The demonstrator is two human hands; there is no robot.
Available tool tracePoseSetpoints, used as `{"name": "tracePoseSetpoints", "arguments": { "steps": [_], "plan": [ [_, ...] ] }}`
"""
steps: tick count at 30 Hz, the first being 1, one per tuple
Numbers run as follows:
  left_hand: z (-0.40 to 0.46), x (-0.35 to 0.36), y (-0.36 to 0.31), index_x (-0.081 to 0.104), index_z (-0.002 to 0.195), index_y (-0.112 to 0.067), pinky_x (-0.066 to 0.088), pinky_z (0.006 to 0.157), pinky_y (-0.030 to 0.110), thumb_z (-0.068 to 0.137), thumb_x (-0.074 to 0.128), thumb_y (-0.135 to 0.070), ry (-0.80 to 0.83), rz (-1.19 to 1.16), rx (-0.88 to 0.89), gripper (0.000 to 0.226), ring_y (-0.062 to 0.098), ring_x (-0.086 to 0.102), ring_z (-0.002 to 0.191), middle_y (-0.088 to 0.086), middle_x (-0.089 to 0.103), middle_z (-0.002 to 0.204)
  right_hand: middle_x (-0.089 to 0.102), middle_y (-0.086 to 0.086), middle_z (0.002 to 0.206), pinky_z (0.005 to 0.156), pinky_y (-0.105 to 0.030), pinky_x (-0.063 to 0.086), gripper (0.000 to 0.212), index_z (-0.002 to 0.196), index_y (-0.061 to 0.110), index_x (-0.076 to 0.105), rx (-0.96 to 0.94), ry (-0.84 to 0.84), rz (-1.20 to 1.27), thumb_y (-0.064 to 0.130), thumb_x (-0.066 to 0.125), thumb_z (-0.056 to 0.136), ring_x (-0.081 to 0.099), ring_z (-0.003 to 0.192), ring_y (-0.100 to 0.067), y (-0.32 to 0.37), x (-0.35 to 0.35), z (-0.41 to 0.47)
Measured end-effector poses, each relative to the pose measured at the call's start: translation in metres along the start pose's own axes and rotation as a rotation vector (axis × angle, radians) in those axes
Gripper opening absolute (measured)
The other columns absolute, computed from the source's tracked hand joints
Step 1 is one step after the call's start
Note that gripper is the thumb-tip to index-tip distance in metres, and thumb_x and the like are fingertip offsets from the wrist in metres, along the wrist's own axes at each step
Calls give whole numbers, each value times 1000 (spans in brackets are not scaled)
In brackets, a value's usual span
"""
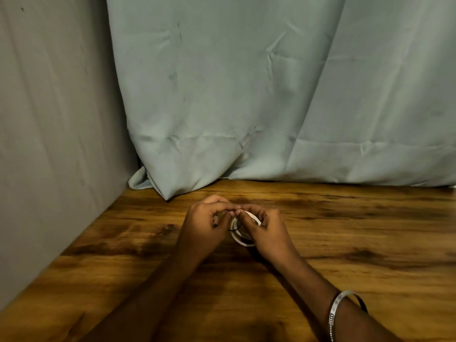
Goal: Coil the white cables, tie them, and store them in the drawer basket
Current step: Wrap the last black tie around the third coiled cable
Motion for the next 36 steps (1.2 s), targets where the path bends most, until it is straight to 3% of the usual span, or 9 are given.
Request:
{"name": "tracePoseSetpoints", "arguments": {
  "steps": [4, 7, 14, 16, 18, 24, 29, 33, 36],
  "plan": [
    [-1, 3, 12, 77, 89, -28, 57, 69, 41, 84, 66, -35, 27, -104, -113, 15, 22, 69, 76, -9, 71, 91, 77, 7, 104, 93, -46, 57, 34, 116, 44, 76, -25, 44, -170, 61, 56, 94, 70, 102, -9, -6, 3, 3],
    [-3, 10, 26, 76, 90, -27, 58, 74, 51, 86, 69, -31, 105, -243, -239, 8, 27, 72, 83, -2, 74, 95, 70, 7, 103, 88, -44, 58, 40, 123, 45, 73, -21, 58, -252, 64, 52, 94, 66, 99, -5, -8, 1, 4],
    [-1, 8, 26, 75, 85, -29, 53, 68, 33, 90, 70, -26, 150, -240, -265, 8, 7, 69, 78, -8, 76, 86, 60, 7, 96, 88, -43, 53, 25, 126, 51, 66, -74, 134, -367, 47, 54, 104, 59, 95, -7, 5, 4, -1],
    [-2, 7, 23, 76, 85, -26, 50, 57, 25, 90, 72, -26, 148, -229, -277, 6, 4, 64, 61, -14, 73, 75, 57, 10, 94, 85, -39, 49, 27, 126, 48, 67, -91, 139, -422, 50, 50, 104, 58, 96, -12, 7, 4, -2],
    [-3, 7, 20, 74, 82, -20, 32, 43, 16, 88, 75, -23, 130, -214, -290, 7, 1, 42, 38, -19, 62, 54, 53, 8, 97, 80, -34, 43, 34, 129, 47, 66, -86, 148, -522, 55, 42, 105, 54, 99, -17, 6, 5, -3],
    [-5, 4, 23, 72, 82, -11, 27, 38, 14, 88, 75, -18, 102, -263, -385, 10, -1, 37, 30, -15, 58, 45, 51, 4, 100, 85, -38, 44, 33, 128, 46, 65, -98, 176, -646, 53, 41, 107, 47, 99, -19, 12, 10, -5],
    [1, -15, 1, 65, 86, -25, 41, 51, 30, 92, 63, -30, -30, 185, -47, 9, 4, 49, 54, -13, 60, 71, 58, 13, 94, 92, -43, 46, 28, 130, 44, 68, -148, 122, -490, 41, 53, 106, 55, 98, -15, 20, 7, -4],
    [5, -27, -1, 64, 90, -22, 48, 60, 36, 95, 59, -26, -153, 127, 27, 9, 8, 57, 68, -10, 61, 84, 68, 12, 101, 95, -45, 53, 31, 131, 53, 63, -94, 12, -346, 50, 55, 101, 65, 100, -10, 7, -1, 3],
    [6, -24, -1, 65, 88, -21, 44, 56, 26, 95, 61, -22, -125, 68, 22, 8, 6, 57, 63, -12, 62, 80, 75, 17, 105, 92, -40, 58, 25, 122, 48, 72, -89, -65, -266, 42, 63, 99, 68, 102, -1, 4, -8, 4]
  ]
}}
Point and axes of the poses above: each hand's wrist, its own z-axis towards the middle knuckle, its own x-axis out of the palm, y = z × x, the point moved 8 cm from there along z, towards the middle knuckle
